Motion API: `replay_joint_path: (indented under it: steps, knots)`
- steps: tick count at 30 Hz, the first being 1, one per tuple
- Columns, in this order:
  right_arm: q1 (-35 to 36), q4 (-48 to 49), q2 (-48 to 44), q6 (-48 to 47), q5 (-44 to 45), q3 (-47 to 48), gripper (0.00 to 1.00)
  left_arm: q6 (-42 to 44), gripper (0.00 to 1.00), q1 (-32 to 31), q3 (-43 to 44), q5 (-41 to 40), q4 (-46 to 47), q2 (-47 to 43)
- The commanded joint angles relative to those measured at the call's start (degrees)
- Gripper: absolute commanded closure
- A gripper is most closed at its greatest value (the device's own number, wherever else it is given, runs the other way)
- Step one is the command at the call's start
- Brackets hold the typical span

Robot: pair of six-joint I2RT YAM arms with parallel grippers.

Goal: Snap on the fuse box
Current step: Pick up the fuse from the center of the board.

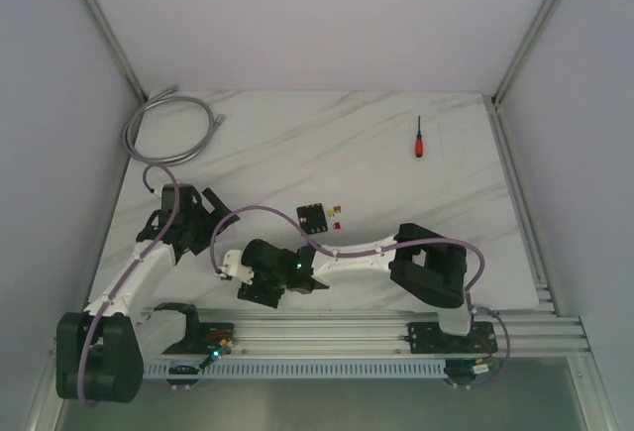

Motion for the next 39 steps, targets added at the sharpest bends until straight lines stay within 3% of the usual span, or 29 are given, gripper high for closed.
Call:
replay_joint_path:
  steps: [1,8,18,28,39]
  knots:
    - [0.2,-0.8,2.4,-0.9,3.4,2.8,0.39,0.4,0.00,0.5,-0.7,1.3,0.8,-0.8]
    - [0.2,-1.7,2.9,-0.5,5.9,2.5,0.58,0.3,0.00,0.5,-0.7,1.6,0.9,-0.6]
    - [-4.8,-4.3,-4.1,3.3,9.4,-6.5,0.66,0.0,0.00,0.4,-0.6,3.6,1.5,-0.5]
    - [-11.5,-12.1,-11.8,6.2,6.2,-12.0,0.65,0.5,0.00,0.0,-0.4,5.6,2.5,-0.1]
    - [-11.0,-6.0,-7.4,-4.4,-6.1,-1.8,0.41,1.5,0.00,0.1,0.4,4.7,2.5,0.6]
